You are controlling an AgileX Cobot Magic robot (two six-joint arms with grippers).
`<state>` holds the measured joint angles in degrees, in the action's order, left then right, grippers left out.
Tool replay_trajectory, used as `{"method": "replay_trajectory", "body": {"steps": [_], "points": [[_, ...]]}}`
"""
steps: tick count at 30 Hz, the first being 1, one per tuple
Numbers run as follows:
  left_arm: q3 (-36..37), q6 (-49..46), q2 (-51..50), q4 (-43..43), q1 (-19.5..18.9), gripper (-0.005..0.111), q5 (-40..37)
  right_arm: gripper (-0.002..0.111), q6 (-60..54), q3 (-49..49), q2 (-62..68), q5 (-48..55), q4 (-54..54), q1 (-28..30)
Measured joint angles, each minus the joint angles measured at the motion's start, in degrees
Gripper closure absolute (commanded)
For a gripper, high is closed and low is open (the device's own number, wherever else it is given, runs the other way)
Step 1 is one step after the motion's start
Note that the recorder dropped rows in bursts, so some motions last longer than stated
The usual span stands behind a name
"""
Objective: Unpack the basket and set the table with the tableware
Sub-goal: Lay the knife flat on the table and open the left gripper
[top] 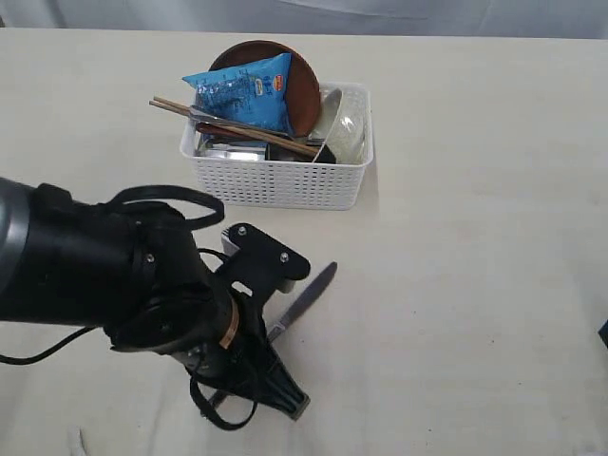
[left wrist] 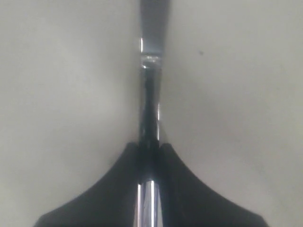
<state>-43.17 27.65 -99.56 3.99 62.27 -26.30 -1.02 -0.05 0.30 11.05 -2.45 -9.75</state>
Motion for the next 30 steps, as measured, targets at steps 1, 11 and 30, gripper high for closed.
{"method": "replay_trajectory", "body": {"steps": [1, 11, 30], "points": [[0.0, 1.0, 0.0, 0.0, -0.63, 0.107, 0.0, 0.109, 0.13, 0.0, 0.0, 0.0, 0.0, 0.0], [3.92, 14.41, 0.83, 0.0, -5.49, 0.107, 9.09, 0.109, 0.13, 0.0, 0.0, 0.0, 0.0, 0.0], [15.27, 22.02, 9.17, 2.98, -14.98, 0.107, 14.41, 0.109, 0.23, 0.0, 0.0, 0.0, 0.0, 0.0]]}}
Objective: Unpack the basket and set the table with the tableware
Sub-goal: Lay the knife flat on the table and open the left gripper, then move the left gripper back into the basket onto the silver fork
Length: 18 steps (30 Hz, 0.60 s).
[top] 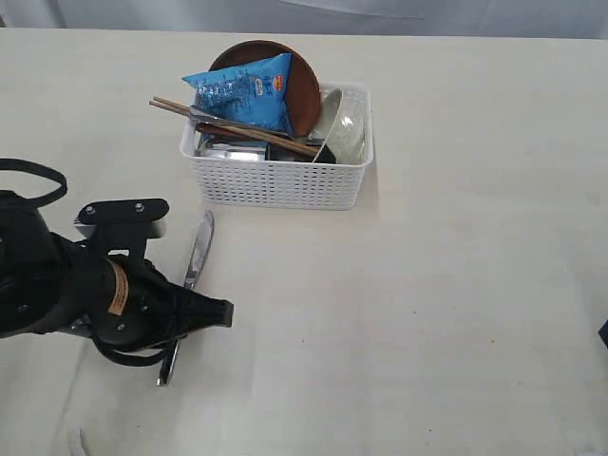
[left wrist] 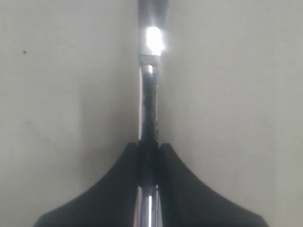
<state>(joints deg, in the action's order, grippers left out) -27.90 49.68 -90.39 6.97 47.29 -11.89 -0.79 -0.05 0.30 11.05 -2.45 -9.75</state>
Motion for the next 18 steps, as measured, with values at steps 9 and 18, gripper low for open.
{"method": "replay_trajectory", "body": {"steps": [9, 18], "points": [[0.98, 2.03, 0.23, 0.0, 0.0, 0.089, 3.11, 0.109, 0.0, 0.0, 0.0, 0.0, 0.0, 0.0], [0.78, -4.76, 1.02, 0.0, 0.0, 0.055, 1.18, 0.109, 0.0, 0.0, 0.0, 0.0, 0.0, 0.0]]}}
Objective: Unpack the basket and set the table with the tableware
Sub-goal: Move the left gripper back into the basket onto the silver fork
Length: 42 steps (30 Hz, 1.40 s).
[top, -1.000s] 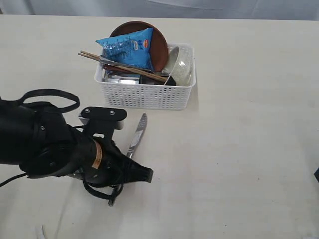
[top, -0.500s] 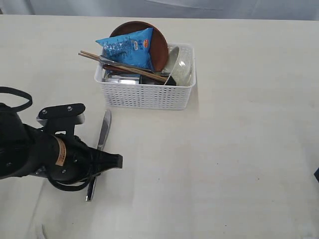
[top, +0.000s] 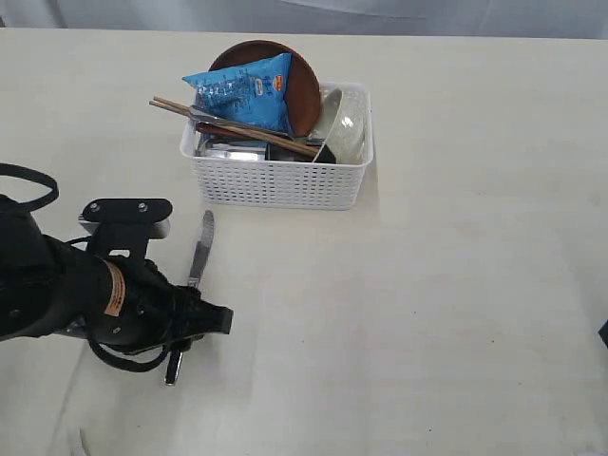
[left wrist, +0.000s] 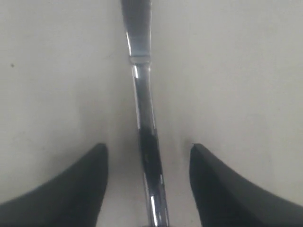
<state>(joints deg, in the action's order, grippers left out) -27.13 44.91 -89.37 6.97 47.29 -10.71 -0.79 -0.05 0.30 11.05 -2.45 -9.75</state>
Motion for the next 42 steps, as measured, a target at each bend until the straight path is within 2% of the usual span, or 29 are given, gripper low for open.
{"method": "replay_trajectory", "body": {"steps": [3, 5, 8, 12, 15, 19, 23, 26, 29, 32, 36, 39, 42], "points": [[-2.32, -5.89, 1.73, 0.0, 0.0, 0.055, -5.35, 0.109, 0.0, 0.0, 0.0, 0.0, 0.0, 0.0], [-6.32, -10.08, 3.86, 1.24, 0.0, 0.055, -9.64, 0.109, 0.0, 0.0, 0.0, 0.0, 0.0, 0.0], [-11.64, -11.9, 5.79, 6.54, 0.0, 0.055, -15.11, 0.109, 0.0, 0.0, 0.0, 0.0, 0.0, 0.0], [-19.5, -12.14, 6.85, 20.02, 0.0, 0.055, -24.64, 0.109, 0.0, 0.0, 0.0, 0.0, 0.0, 0.0], [-23.5, -11.83, 7.05, 32.13, 0.0, 0.055, -28.48, 0.109, 0.0, 0.0, 0.0, 0.0, 0.0, 0.0], [-25.22, -11.28, 7.05, 45.25, 0.0, 0.055, -28.51, 0.109, 0.13, 0.0, 0.0, 0.0, 0.0, 0.0], [-25.22, -11.28, 7.05, 53.97, 0.0, 0.056, -24.17, 0.109, 0.13, 0.0, 0.0, 0.0, 0.0, 0.0], [-25.22, -11.28, 7.05, 57.32, 0.0, 0.068, -20.29, 0.109, 0.13, 0.0, 0.0, 0.0, 0.0, 0.0], [-26.26, -11.02, 6.26, 56.74, 0.0, 0.081, -20.11, 0.109, 0.13, 0.0, 0.0, -0.23, 0.0, 0.0], [-29.27, -12.97, 3.68, 52.97, -0.41, 0.076, -24.39, 0.109, 0.13, 0.0, 0.0, -0.7, 0.0, 0.0], [-36.47, -28.32, -1.82, 34.23, -4.57, 0.061, -30.12, 0.109, 0.13, 0.0, 0.0, -1.07, 0.0, 0.0], [-43.97, -43.57, -6.83, 17.28, -9.59, 0.059, -36.26, 0.109, 0.13, 0.0, 0.0, -1.19, 0.0, 0.0], [-50.26, -52.11, -10.82, 9.31, -13.46, 0.059, -39.92, 0.109, 0.13, 0.0, 0.0, -1.36, 0.0, 0.0]]}}
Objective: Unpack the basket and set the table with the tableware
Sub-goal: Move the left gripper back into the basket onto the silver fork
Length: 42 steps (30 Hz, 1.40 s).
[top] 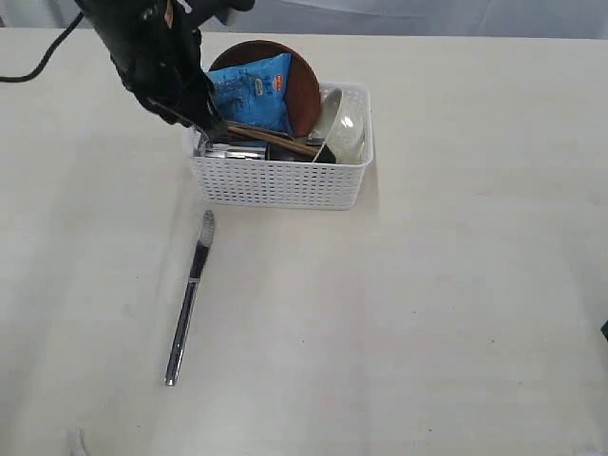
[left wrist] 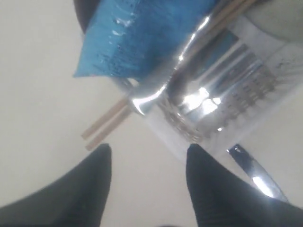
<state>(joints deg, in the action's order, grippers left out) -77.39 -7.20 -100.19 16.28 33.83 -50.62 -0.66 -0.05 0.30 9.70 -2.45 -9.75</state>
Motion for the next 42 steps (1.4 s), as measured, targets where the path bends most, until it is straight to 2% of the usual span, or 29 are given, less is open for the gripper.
{"method": "replay_trajectory", "body": {"steps": [4, 10, 14, 26, 39, 42], "points": [[-3.15, -11.85, -1.77, -2.07, -1.35, 0.059, 2.62, 0.109, 0.0, 0.0, 0.0, -0.13, 0.0, 0.0], [-2.57, -42.39, -2.05, -6.67, -1.06, 0.059, 7.78, 0.109, 0.0, 0.0, 0.0, -1.23, 0.0, 0.0], [-1.62, -52.27, -3.92, -6.77, -1.06, 0.059, 6.02, 0.109, 0.0, 0.0, 0.0, -2.82, 0.0, 0.0], [-1.41, -55.09, -8.89, -5.86, -1.06, 0.059, 8.51, 0.109, 0.0, 0.0, 0.0, -3.39, 0.0, 0.0], [-1.41, -47.74, -9.29, -1.76, -1.32, 0.059, 9.1, 0.109, 0.0, 0.0, 0.0, -3.5, 0.0, 0.0], [-1.41, -47.21, -9.29, -1.76, -1.32, 0.063, 9.1, 0.109, 0.0, 0.0, 0.0, -3.5, 0.0, 0.0]]}}
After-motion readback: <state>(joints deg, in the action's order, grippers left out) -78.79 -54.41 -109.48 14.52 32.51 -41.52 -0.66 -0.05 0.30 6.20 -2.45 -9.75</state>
